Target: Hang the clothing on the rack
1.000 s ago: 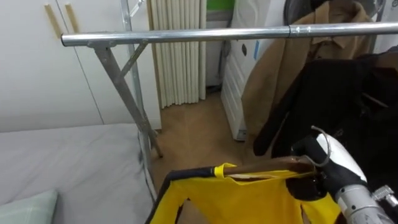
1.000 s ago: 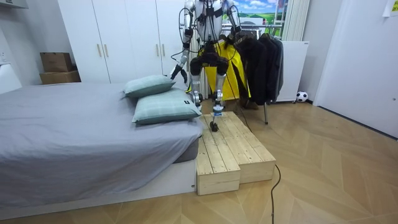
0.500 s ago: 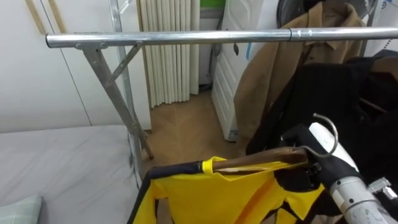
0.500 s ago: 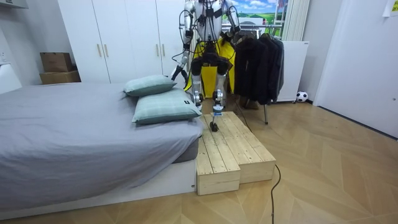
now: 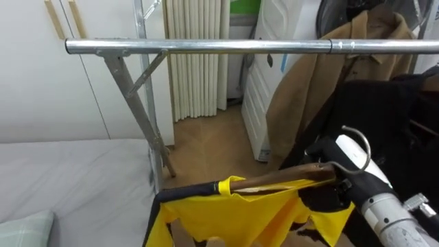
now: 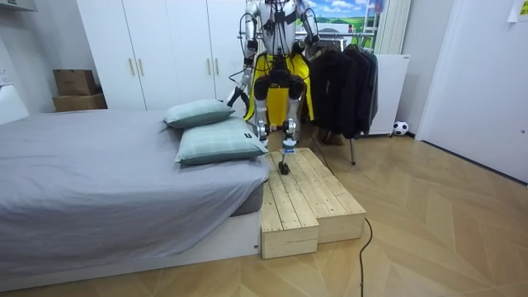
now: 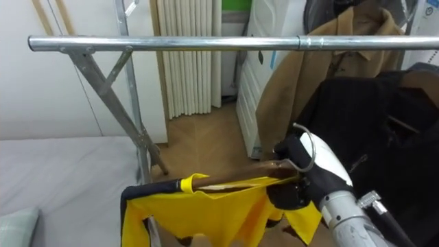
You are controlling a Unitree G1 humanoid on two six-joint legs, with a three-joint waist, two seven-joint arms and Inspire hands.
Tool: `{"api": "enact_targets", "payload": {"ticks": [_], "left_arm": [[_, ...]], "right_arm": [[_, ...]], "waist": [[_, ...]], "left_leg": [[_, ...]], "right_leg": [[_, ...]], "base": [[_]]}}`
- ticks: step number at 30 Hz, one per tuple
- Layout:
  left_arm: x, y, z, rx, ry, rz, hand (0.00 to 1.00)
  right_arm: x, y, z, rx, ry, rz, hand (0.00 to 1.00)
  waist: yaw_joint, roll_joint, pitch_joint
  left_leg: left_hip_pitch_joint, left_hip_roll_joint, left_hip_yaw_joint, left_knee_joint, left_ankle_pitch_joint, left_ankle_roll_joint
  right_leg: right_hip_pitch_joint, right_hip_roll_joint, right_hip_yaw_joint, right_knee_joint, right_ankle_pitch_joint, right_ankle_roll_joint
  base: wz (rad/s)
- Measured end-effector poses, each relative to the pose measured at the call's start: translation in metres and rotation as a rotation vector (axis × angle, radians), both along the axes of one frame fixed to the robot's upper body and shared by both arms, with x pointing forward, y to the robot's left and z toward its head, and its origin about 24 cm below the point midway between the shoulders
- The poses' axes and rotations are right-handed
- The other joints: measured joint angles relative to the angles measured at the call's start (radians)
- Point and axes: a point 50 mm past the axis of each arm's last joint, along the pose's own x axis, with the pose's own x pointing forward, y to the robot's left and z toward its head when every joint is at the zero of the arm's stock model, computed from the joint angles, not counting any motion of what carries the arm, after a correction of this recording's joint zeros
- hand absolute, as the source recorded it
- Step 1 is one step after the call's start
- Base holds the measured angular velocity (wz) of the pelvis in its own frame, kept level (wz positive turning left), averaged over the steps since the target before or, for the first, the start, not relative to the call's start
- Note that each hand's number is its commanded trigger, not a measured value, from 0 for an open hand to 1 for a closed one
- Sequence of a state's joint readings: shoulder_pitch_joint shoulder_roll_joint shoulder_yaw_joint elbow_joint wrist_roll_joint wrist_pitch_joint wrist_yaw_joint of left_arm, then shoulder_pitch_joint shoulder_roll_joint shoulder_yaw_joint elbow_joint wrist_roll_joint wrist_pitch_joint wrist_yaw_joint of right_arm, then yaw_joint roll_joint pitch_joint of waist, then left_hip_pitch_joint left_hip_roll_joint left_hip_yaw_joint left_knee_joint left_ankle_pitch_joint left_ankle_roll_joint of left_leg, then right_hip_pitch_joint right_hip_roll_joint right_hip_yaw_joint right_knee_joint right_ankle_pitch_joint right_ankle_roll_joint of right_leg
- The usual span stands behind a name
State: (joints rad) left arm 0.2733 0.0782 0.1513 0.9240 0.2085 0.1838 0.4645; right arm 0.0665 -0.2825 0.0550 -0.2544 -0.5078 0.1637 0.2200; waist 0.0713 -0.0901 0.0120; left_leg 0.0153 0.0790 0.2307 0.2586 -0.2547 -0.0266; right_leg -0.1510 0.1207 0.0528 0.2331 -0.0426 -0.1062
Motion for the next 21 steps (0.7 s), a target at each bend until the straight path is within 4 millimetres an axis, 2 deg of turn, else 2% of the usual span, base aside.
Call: {"api": "enact_targets", "payload": {"ticks": [1,6,9,11,13,17,21], "left_arm": [[0.001,0.001,0.000,0.002,-0.010,-0.003,0.00],[0.004,0.004,0.002,0.012,-0.042,-0.022,0.00],[0.005,0.006,0.003,0.024,-0.050,-0.049,0.00],[0.006,0.006,0.004,0.032,-0.055,-0.076,0.00],[0.006,0.007,0.004,0.041,-0.055,-0.100,0.00],[0.000,0.008,0.005,0.053,-0.050,-0.144,0.00],[-0.001,0.009,0.006,0.057,-0.045,-0.166,0.00]], "right_arm": [[0.001,0.000,0.001,0.000,-0.002,0.003,1.00],[0.008,0.002,0.010,0.001,-0.027,0.027,1.00],[0.015,0.003,0.016,0.027,-0.047,0.038,1.00],[0.018,0.004,0.019,0.053,-0.055,0.046,1.00],[0.021,0.005,0.021,0.074,-0.060,0.052,1.00],[0.028,0.003,0.029,0.131,-0.079,0.064,1.00],[0.034,0.001,0.032,0.143,-0.092,0.068,1.00]], "waist": [[0.019,-0.001,-0.0008],[0.042,-0.004,-0.0020],[0.051,-0.008,-0.0001],[0.072,-0.010,0.0015],[0.077,-0.016,0.0010],[0.073,-0.019,-0.0006],[0.071,-0.017,0.0009]], "left_leg": [[0.011,0.000,-0.005,0.000,0.001,-0.002],[0.015,0.000,-0.043,0.001,0.001,-0.008],[0.018,-0.002,-0.069,0.001,0.002,-0.012],[0.029,0.000,-0.081,0.000,0.000,-0.016],[0.027,0.000,-0.100,0.001,0.000,-0.018],[0.017,0.003,-0.141,0.017,-0.007,-0.023],[0.030,0.004,-0.153,0.017,-0.005,-0.026]], "right_leg": [[0.002,0.000,-0.003,0.009,-0.005,-0.003],[0.017,-0.006,-0.038,0.012,-0.026,-0.012],[0.026,-0.013,-0.064,0.024,-0.045,-0.014],[0.044,-0.014,-0.081,0.024,-0.057,-0.017],[0.048,-0.017,-0.098,0.025,-0.065,-0.019],[0.065,-0.030,-0.163,0.021,-0.078,-0.029],[0.088,-0.035,-0.189,0.013,-0.088,-0.030]], "base": [[0.17],[0.20],[0.27],[0.22],[0.30],[0.34],[0.24]]}}
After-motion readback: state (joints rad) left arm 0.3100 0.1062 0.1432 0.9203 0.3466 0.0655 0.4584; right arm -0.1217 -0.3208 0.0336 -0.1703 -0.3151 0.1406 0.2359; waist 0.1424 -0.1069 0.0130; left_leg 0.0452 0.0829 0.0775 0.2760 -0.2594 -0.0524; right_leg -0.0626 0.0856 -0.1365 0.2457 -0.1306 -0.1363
